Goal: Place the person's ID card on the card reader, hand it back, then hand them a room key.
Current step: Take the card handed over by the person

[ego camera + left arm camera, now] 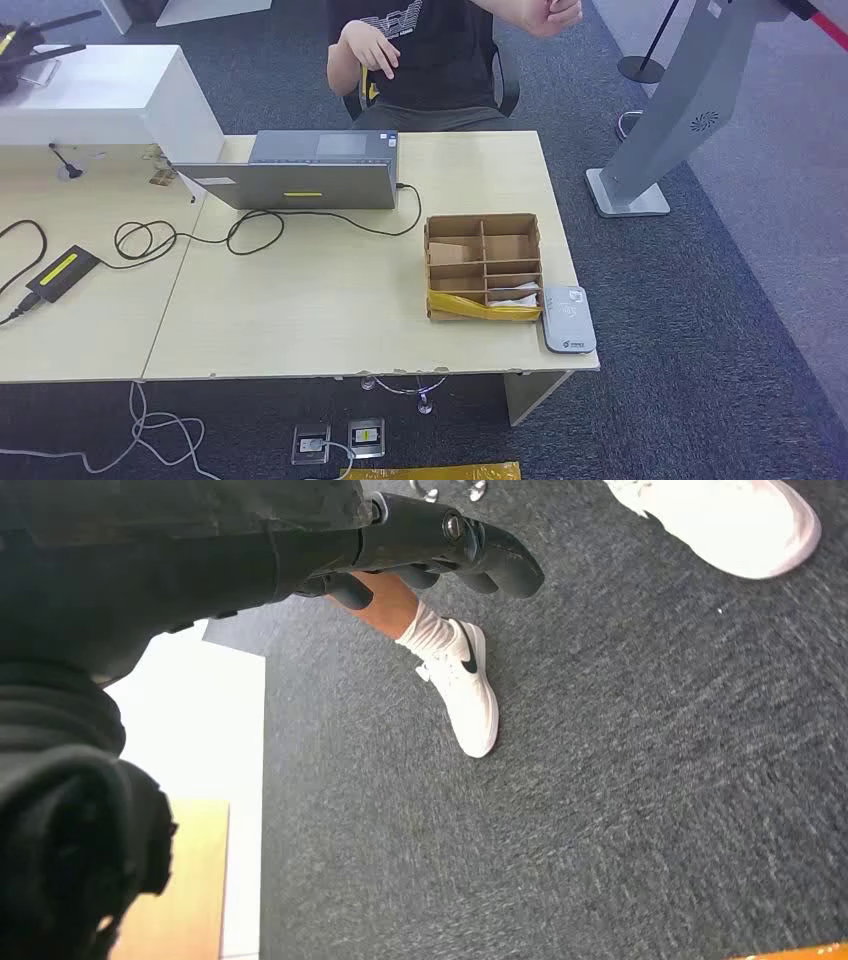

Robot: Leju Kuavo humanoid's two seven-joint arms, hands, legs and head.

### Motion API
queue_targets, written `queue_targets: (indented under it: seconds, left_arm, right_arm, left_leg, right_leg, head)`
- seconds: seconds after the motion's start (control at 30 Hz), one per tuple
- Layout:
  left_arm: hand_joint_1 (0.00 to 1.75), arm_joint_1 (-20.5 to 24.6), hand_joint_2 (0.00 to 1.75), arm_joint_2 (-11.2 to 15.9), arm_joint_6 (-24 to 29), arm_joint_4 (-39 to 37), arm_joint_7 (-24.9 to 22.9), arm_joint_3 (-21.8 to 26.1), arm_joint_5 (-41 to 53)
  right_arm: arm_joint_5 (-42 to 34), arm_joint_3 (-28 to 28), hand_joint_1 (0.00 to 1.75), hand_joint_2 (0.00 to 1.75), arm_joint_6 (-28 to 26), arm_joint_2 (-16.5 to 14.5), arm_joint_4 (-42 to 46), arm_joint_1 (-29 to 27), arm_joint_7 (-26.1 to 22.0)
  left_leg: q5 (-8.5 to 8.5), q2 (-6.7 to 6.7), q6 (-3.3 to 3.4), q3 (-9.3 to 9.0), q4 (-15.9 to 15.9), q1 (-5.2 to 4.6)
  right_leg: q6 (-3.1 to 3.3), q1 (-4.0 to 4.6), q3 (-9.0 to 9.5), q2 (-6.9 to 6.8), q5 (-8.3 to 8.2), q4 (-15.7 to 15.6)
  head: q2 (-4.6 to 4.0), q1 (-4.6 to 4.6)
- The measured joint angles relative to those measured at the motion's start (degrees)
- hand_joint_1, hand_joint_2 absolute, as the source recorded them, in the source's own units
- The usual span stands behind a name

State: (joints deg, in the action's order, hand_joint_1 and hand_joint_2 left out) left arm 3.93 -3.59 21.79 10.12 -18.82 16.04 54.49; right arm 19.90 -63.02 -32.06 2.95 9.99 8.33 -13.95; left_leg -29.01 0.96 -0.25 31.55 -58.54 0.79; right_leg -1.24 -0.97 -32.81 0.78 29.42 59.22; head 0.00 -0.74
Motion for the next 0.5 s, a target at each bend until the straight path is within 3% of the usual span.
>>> queue_targets:
  seconds: [0.13, 0.27, 0.4, 0.5]
  left_arm:
    - [0.00, 0.00, 0.00, 0.01, -0.55, 0.00, 1.03, 0.00, 0.80]
    - [0.00, 0.01, 0.00, 0.05, -1.40, 0.00, 2.56, 0.00, 1.94]
    - [0.00, 0.01, 0.00, 0.14, -1.42, 0.00, 2.94, 0.00, 1.75]
    - [0.00, 0.02, 0.00, 0.29, -2.06, 0.00, 3.81, 0.00, 2.11]
  right_arm:
    - [-2.17, -1.42, 0.00, 0.00, 4.18, 4.41, 0.19, 2.26, -5.17]
    - [-3.48, -2.67, 0.00, 1.75, 9.42, 11.09, 1.15, 6.75, -7.21]
    - [-7.03, -2.83, 0.00, 1.75, 12.55, 16.69, 3.84, 11.08, -5.39]
    - [-17.17, -0.97, 0.00, 1.75, 11.50, 19.13, 11.27, 11.15, 3.09]
  left_leg:
    - [0.03, -0.01, 0.04, 0.00, -0.01, -0.07]
    - [0.09, -0.04, 0.14, -0.01, -0.03, -0.19]
    - [0.13, 0.02, 0.22, 0.00, -0.04, -0.28]
    - [0.14, 0.27, 0.24, 0.03, -0.05, -0.29]
  right_leg:
    - [-0.07, -0.07, 0.01, 0.02, -0.05, -0.01]
    - [-0.17, -0.20, 0.00, 0.04, -0.11, -0.02]
    - [-0.21, -0.28, 0.00, -0.02, -0.14, -0.02]
    - [-0.22, -0.29, 0.04, -0.26, -0.12, -0.03]
  head:
    - [0.01, -0.02]
    - [0.01, -0.03]
    - [0.01, -0.01]
    - [0.01, -0.03]
